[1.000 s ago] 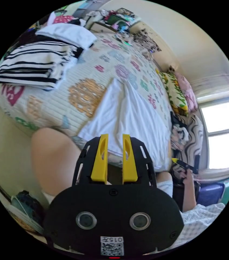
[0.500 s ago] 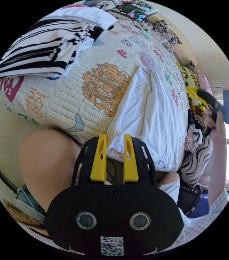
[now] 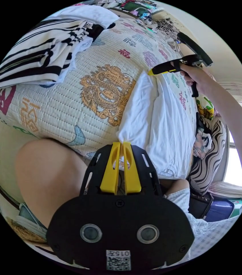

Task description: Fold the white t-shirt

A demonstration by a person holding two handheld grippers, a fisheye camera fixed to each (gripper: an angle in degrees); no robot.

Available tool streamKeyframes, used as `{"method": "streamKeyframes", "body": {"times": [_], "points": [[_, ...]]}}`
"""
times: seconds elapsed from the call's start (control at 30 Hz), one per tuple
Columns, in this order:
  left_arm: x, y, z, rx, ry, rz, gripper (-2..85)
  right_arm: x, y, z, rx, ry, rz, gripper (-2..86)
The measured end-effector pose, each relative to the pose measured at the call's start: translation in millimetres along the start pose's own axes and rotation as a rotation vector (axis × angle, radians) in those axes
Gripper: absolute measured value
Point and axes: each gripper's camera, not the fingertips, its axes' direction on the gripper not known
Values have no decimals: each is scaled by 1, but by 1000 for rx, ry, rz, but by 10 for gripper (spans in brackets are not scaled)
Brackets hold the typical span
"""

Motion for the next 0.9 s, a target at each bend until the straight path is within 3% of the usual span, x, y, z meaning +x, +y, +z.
{"method": "streamKeyframes", "body": {"times": [0.17,0.5,0.73,0.9], "points": [[14,14,14,23,-4,47,-7,-4,-12,-3,-50,43,-66,10],[60,67,47,102,-74,153,-7,39,42,-60,108,-76,-7,-3],[145,133,60,224,-102,358,-6,110,157,-119,306,-270,57,-5],[252,199,110,263,-77,636,-6,176,280,-147,455,-403,100,-3]]}}
